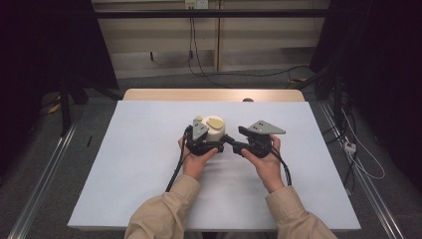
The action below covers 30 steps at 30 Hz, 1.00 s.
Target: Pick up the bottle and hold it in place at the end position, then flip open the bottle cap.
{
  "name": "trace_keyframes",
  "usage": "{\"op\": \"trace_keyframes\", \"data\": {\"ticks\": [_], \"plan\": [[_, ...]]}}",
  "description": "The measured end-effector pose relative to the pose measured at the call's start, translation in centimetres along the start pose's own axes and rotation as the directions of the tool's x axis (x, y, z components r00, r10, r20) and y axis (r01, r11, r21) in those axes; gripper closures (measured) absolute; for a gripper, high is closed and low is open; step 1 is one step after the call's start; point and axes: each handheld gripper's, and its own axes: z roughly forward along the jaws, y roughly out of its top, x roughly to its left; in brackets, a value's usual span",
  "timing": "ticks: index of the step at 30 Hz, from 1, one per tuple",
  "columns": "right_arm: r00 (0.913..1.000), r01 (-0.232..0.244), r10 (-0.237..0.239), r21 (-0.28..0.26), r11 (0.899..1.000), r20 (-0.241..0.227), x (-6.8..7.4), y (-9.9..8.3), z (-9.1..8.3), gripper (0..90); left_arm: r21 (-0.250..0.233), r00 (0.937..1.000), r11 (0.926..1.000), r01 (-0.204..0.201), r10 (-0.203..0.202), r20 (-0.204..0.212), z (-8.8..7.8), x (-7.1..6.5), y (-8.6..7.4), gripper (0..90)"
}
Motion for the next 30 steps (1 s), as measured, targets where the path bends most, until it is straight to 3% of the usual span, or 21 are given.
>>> {"op": "trace_keyframes", "data": {"ticks": [10, 13, 14, 15, 19, 30], "plan": [[0.9999, -0.008, 0.007, -0.005, 1.0, -0.01, -0.1, 0.4, 0.0, 51.0, 0.002, 1.0, 1.0, -0.001, 0.001, -0.001, 0.0, 0.0, 0.0, 5.2], [0.9999, -0.006, 0.006, 0.0, 1.0, -0.013, 0.0, 0.6, 0.1, 62.8, 0.001, 1.0, 1.0, 0.0, 0.0, -0.002, 0.0, 0.0, 0.0, 5.2], [0.9999, -0.006, 0.006, 0.0, 1.0, -0.013, 0.0, 0.6, 0.1, 62.8, 0.001, 1.0, 1.0, 0.0, 0.0, -0.002, 0.0, 0.0, 0.0, 5.2], [0.9998, 0.0, 0.0, -0.002, 1.0, -0.018, -0.1, 0.7, 0.2, 73.8, 0.002, 1.0, 1.0, 0.0, 0.0, -0.002, 0.0, 0.0, 0.0, 5.2], [0.9996, 0.007, -0.007, 0.003, 1.0, -0.026, 0.0, 0.9, 0.4, 87.2, 0.002, 1.0, 1.0, 0.0, 0.0, -0.002, 0.0, 0.0, 0.0, 5.2], [0.9985, 0.022, -0.021, 0.022, 1.0, -0.051, 0.5, 1.3, 1.2, 90.0, 0.004, 1.0, 1.0, -0.002, 0.002, -0.002, 0.0, 0.0, 0.0, 5.2]]}}
